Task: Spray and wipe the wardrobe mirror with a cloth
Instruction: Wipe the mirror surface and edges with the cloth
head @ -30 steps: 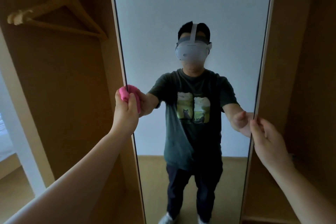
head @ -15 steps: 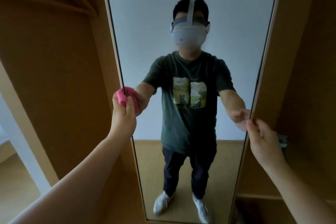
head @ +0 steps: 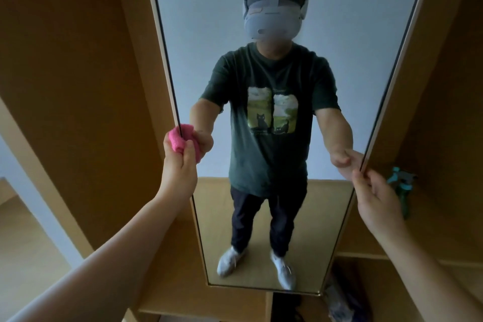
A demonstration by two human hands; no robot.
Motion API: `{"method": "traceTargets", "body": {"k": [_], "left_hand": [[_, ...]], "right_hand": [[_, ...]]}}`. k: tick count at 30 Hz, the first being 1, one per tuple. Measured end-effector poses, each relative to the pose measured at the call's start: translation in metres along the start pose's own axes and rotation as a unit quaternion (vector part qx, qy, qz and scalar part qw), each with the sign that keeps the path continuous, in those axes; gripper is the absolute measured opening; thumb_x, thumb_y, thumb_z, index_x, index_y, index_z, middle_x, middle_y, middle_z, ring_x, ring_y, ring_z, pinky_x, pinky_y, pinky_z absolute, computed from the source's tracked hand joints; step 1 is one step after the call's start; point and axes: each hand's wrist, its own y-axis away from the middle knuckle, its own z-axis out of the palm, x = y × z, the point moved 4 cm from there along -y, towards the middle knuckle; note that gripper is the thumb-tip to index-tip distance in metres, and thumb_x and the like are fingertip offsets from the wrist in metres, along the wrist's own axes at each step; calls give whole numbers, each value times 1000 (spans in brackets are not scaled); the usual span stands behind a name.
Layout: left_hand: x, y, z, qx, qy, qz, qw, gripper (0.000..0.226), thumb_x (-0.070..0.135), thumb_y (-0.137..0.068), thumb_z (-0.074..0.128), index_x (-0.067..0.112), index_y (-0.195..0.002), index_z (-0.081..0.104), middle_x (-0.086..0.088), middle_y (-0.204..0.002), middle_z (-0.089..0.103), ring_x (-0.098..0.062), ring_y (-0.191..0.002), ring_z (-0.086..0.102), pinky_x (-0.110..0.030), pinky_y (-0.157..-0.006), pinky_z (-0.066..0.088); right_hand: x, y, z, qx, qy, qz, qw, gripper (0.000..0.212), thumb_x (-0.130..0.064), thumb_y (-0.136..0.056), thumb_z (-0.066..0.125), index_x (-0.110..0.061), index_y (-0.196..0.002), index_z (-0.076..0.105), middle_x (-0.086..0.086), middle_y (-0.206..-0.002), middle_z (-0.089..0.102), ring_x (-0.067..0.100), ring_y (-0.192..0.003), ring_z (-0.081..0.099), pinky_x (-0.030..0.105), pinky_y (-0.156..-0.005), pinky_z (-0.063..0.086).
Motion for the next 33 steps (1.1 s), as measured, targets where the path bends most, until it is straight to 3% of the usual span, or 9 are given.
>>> {"method": "traceTargets", "body": {"k": [4,9,14,19,24,27,33], "left_hand": [[-9,8,2,-10,-4,-15,1000,29,21,-101,33,23,-129,40,12,-104,56,-11,-96,63,-44,-86,55],[-21,18,3,-30,-3,-33,999,29,17,-101,32,21,-129,38,-6,-111,59,-23,-99,62,-50,-89,53],[-30,27,3,-58,10,-42,997,30,9,-100,32,21,-127,39,-10,-116,57,-22,-104,60,-46,-93,51],[-43,36,5,-68,-17,-55,996,33,6,-98,32,17,-129,39,-15,-106,58,-24,-93,60,-47,-88,53],[-56,44,6,-81,-28,-64,994,37,6,-98,33,16,-133,38,-13,-116,56,-23,-104,59,-41,-90,52],[-65,48,7,-86,-37,-69,993,35,6,-98,33,16,-131,39,-12,-115,56,-23,-104,59,-46,-92,52],[-82,54,10,-86,-50,-94,991,35,8,-98,33,14,-133,36,-10,-109,59,-23,-99,61,-48,-89,53]], "right_hand": [[12,5,4,1,16,13,1000,41,-69,-86,33,-34,-86,54,12,-72,58,21,-62,57,30,-53,41],[25,9,10,-6,26,28,999,48,-73,-86,33,-30,-83,55,0,-58,49,7,-46,48,31,-48,38],[36,13,14,-11,29,34,999,34,-53,-96,40,-26,-81,55,-4,-58,49,9,-51,50,32,-51,39],[39,23,20,-30,11,43,999,29,-38,-99,46,-12,-97,59,10,-75,61,25,-70,60,39,-62,46],[52,28,24,-44,19,60,997,28,-30,-98,51,-8,-113,59,7,-94,66,20,-86,62,30,-66,43],[63,32,26,-46,20,76,996,33,-28,-97,53,-7,-122,57,6,-106,65,19,-97,61,29,-73,43],[81,40,30,-40,31,82,995,18,-27,-96,56,-13,-108,58,-4,-95,64,6,-89,61,19,-67,43]]}}
